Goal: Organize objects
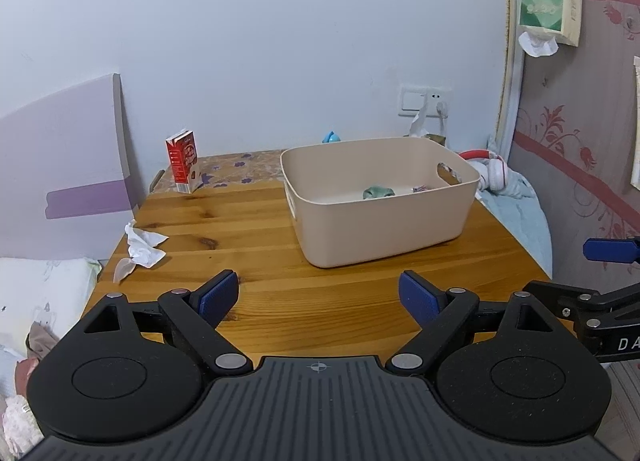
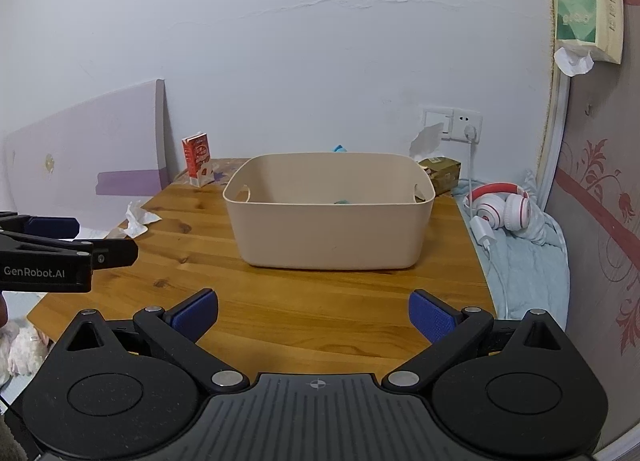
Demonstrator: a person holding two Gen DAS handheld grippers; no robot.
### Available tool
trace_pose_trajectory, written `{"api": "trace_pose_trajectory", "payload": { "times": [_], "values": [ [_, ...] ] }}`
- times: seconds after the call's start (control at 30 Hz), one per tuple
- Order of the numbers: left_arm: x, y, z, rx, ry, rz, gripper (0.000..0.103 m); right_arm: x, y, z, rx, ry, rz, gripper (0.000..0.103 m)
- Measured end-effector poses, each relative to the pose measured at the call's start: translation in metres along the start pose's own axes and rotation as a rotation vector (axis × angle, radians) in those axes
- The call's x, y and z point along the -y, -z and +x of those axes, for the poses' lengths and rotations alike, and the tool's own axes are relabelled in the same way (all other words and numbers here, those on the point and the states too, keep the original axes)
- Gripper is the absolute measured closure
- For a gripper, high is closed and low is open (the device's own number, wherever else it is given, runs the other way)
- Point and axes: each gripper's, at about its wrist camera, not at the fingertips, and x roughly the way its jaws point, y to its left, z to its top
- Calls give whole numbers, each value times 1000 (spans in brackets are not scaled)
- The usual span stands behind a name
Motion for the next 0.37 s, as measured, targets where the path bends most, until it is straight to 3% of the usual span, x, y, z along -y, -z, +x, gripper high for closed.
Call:
{"api": "trace_pose_trajectory", "payload": {
  "times": [0.37],
  "values": [
    [-8, -3, -6, 18, 13, -14, 13, -2, -1, 3, -7, 2, -1, 0]
  ]
}}
